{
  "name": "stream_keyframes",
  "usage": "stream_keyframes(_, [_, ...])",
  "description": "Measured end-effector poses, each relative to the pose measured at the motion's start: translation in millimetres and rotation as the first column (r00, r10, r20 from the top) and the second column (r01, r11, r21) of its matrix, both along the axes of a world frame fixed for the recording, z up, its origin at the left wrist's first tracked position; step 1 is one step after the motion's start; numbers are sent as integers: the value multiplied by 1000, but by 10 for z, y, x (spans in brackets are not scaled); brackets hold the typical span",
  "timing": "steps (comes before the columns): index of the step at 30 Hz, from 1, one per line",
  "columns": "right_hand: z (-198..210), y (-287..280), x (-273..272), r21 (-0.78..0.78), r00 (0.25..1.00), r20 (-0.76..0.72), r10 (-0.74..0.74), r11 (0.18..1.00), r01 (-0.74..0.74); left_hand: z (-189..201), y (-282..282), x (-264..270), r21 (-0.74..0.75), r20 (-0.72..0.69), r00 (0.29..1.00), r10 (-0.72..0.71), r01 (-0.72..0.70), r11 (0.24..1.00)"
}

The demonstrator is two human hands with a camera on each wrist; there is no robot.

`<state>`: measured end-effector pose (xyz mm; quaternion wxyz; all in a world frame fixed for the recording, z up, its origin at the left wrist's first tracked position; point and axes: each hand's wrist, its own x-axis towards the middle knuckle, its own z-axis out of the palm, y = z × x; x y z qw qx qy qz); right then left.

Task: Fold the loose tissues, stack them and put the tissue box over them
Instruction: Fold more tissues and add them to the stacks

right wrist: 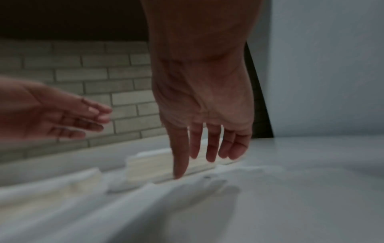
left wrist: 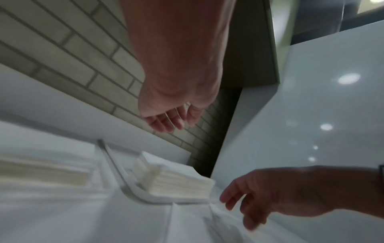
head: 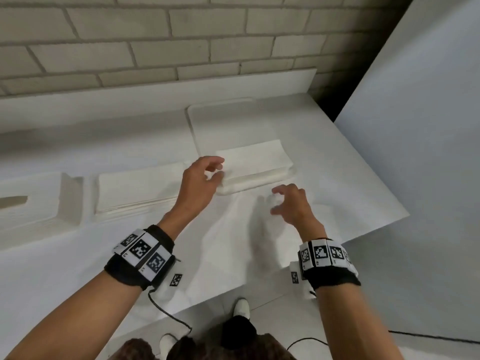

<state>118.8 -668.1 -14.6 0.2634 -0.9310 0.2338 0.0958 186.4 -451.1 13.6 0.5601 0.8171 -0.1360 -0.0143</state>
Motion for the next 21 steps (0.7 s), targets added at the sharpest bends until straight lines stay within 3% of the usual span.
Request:
stream_keyframes(1, [-36,-110,-97,-64,991,-126,49,996,-58,-36,-107,-63,-12,-40,998,-41,41,999])
stream_keyframes(3, [-114,-218,-229,-133,963,-240,120,979,-155,-145,-263,-162,-16,-98,990,-99,98,995])
stream_keyframes(11, [-113,-338,-177,-216,939,-289,185,943,-253,-392,-443,-303,30,-221,970,-105,114,993])
stream_keyframes(17, [-15,-365,-121,-142,943,-266,202,959,-245,-467,-396,-345,25,-278,959,-56,66,998])
stream_keyframes(21, [161,-391,-26,87,969,-151,194,979,-183,-466,-441,-396,-29,-365,931,-22,12,1000])
